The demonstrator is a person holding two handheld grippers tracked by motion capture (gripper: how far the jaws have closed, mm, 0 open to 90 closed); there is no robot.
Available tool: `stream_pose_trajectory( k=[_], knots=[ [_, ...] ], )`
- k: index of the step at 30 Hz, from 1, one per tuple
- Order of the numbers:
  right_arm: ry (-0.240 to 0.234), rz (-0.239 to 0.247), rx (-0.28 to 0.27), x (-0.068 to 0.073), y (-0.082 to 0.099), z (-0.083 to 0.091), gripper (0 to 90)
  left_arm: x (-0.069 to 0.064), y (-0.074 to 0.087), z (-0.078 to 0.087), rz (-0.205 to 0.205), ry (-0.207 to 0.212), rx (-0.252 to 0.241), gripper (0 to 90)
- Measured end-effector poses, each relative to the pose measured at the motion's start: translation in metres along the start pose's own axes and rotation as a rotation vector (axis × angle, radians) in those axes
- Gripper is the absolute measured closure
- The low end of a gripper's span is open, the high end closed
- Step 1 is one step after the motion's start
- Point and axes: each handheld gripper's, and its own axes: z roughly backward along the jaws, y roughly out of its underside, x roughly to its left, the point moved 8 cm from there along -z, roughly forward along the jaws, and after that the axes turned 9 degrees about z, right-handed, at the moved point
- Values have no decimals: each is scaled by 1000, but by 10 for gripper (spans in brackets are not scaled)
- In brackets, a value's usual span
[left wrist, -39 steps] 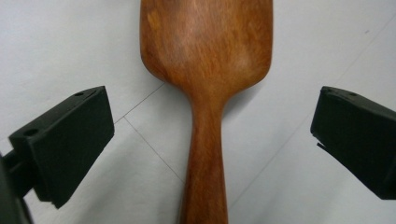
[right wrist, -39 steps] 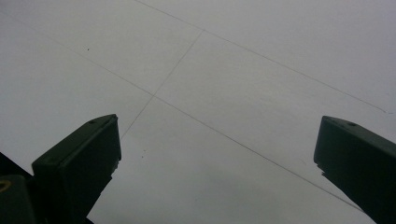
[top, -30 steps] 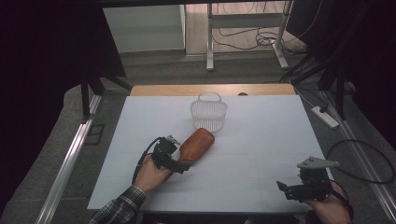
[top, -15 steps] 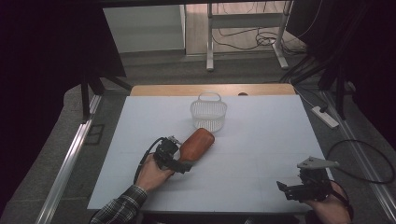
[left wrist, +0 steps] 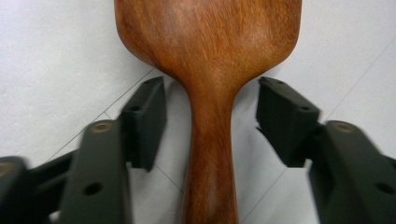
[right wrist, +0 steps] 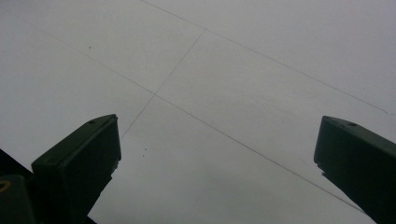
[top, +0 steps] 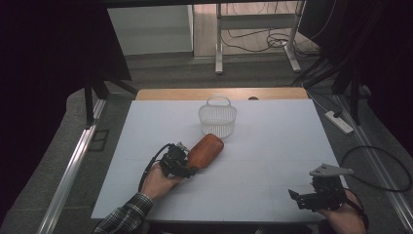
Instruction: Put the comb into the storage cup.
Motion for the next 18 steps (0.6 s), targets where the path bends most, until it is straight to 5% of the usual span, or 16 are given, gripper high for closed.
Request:
stream_pose_trajectory(
  k=[18],
  knots=[
    [-1, 5, 4, 0, 0, -1, 6, 2, 2, -1, 4, 7, 16, 662]
  ],
)
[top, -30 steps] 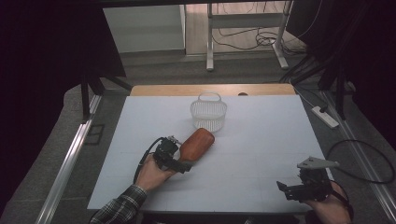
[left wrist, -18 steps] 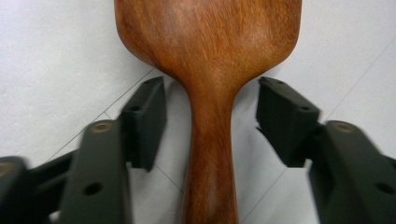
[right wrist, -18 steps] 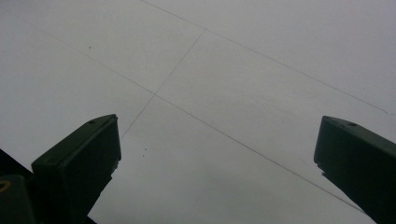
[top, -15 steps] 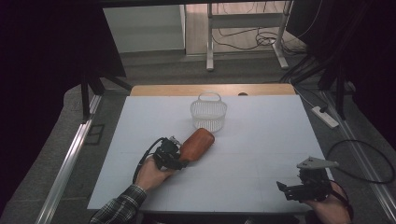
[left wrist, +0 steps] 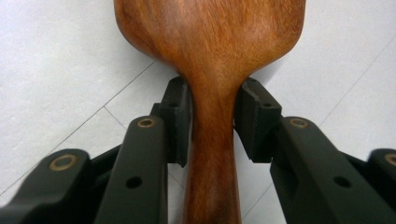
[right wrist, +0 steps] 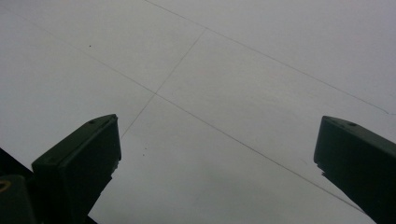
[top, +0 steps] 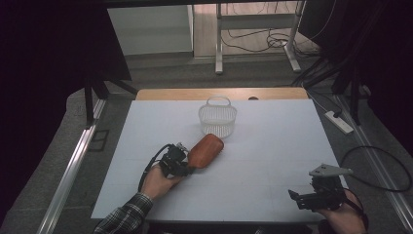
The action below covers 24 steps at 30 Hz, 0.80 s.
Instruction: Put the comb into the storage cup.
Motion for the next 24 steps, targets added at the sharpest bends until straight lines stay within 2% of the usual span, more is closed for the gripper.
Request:
stream_pose_trajectory(
  k=[5, 16, 20, 24],
  knots=[
    [-1, 0, 2, 0, 0, 0, 6, 1, 1, 1, 6, 17, 5, 698],
    [-3, 0, 2, 0, 0, 0, 6, -1, 0, 5, -24, -19, -3, 710],
    [-4, 0, 2, 0, 0, 0, 5, -2, 1, 6, -17, -6, -7, 711],
    [-3, 1, 0, 0, 0, 0, 6, -4, 3, 10, -33, 1, -18, 711]
  ],
)
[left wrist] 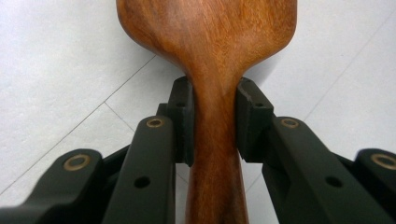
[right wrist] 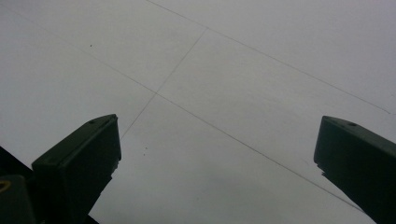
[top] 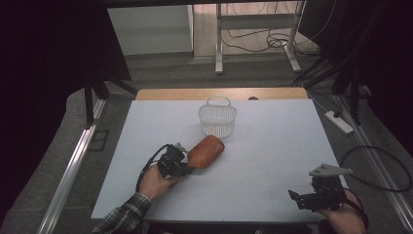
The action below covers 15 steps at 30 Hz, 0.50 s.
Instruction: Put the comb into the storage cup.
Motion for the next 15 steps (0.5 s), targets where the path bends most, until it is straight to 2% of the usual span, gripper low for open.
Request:
stream_pose_trajectory(
  k=[4, 15],
  knots=[
    [0, 0, 0, 0, 0, 0, 6, -3, -1, 4, -12, 8, -14, 711],
    [1, 8, -4, 1, 0, 1, 6, -12, -7, 18, -36, 52, -103, 710]
  ],
)
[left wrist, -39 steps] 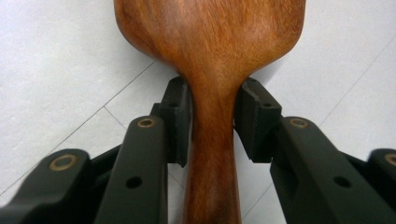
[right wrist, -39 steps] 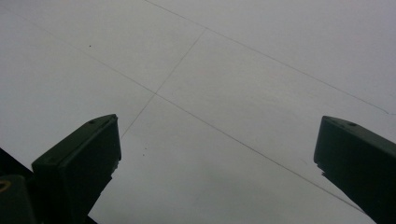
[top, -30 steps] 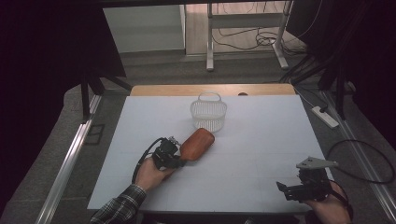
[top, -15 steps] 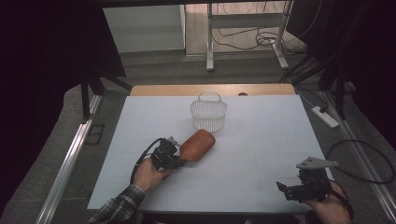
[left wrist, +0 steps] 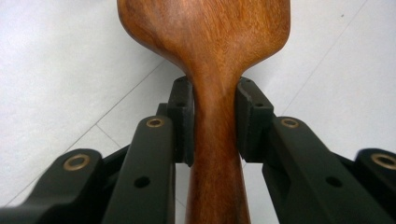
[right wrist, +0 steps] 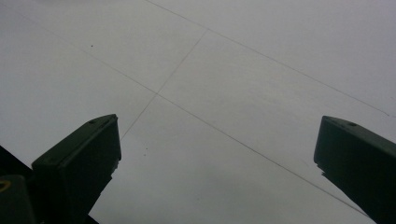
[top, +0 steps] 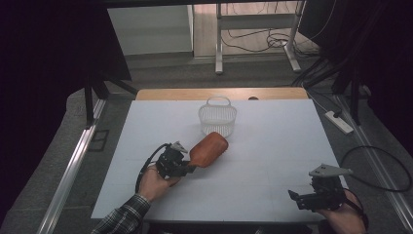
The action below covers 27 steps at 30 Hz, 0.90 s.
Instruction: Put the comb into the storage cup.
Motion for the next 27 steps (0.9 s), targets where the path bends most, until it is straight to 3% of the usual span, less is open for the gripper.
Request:
stream_pose_trajectory(
  k=[15, 19, 27],
  knots=[
    [-17, 31, -49, 4, -4, 5, 0, -11, -10, 16, -5, 53, -108, 709],
    [-28, 35, -59, 5, -5, 5, 0, -11, -12, 19, -8, 48, -124, 709],
    [-48, 38, -125, 7, -14, 8, 0, -13, -17, 27, -16, 65, -171, 710]
  ],
)
